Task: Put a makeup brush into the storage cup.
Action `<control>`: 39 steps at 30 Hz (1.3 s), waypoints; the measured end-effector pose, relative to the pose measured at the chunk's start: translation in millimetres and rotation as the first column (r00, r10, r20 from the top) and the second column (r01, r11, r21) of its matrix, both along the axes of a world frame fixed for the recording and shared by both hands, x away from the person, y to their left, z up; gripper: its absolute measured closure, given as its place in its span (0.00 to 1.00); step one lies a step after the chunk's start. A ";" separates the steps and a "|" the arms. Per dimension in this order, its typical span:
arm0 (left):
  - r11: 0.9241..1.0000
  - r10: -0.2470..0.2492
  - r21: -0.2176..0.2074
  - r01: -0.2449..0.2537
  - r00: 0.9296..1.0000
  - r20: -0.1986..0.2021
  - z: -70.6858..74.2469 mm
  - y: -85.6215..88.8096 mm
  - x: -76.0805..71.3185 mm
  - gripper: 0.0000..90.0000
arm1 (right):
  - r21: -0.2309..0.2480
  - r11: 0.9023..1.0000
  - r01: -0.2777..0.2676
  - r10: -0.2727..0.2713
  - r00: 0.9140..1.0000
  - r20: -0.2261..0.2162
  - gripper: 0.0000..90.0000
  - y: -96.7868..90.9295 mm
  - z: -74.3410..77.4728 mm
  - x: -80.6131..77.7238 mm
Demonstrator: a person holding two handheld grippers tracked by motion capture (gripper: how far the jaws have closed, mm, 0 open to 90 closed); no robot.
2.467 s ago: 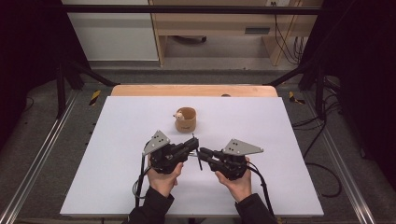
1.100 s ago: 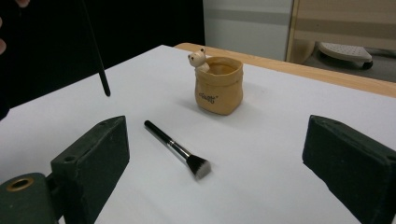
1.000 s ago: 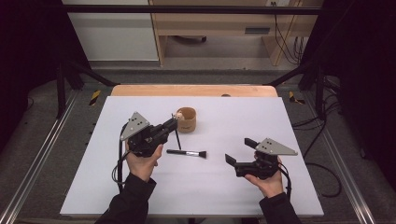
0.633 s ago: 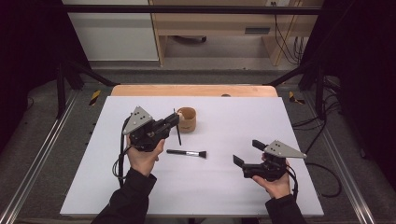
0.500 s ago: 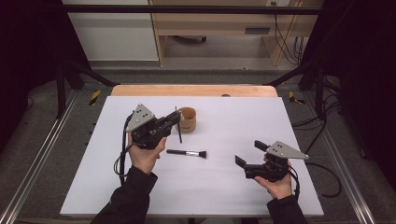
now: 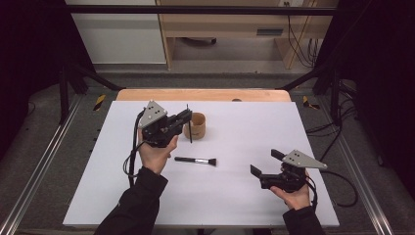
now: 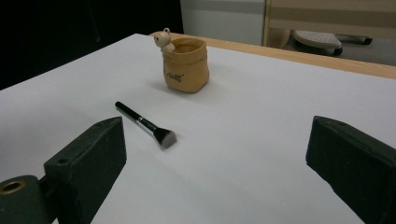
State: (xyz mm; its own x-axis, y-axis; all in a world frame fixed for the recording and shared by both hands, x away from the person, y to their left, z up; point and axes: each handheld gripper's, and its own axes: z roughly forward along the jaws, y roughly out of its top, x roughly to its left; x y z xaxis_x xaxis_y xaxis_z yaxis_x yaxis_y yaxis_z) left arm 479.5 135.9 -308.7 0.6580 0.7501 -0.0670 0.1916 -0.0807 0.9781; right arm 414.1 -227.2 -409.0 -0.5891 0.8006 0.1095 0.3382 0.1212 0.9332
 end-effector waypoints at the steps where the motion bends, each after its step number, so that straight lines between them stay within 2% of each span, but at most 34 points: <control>1: 1.000 0.001 0.003 -0.001 1.000 0.000 0.2 0.3 1.2 0.94 | 0.000 1.000 0.002 -0.002 1.000 -0.002 0.06 -0.4 -0.1 -0.2; 29: 1.000 0.028 -0.001 -0.028 1.000 -0.004 0.2 -4.0 35.7 0.94 | -0.022 0.998 0.062 -0.062 0.998 -0.009 0.04 -18.9 -3.5 -3.6; 39: 0.999 0.039 0.018 -0.039 0.999 0.002 -1.1 -10.2 50.8 0.94 | -0.010 0.998 0.069 -0.069 0.998 -0.009 0.04 -20.8 -2.4 -4.8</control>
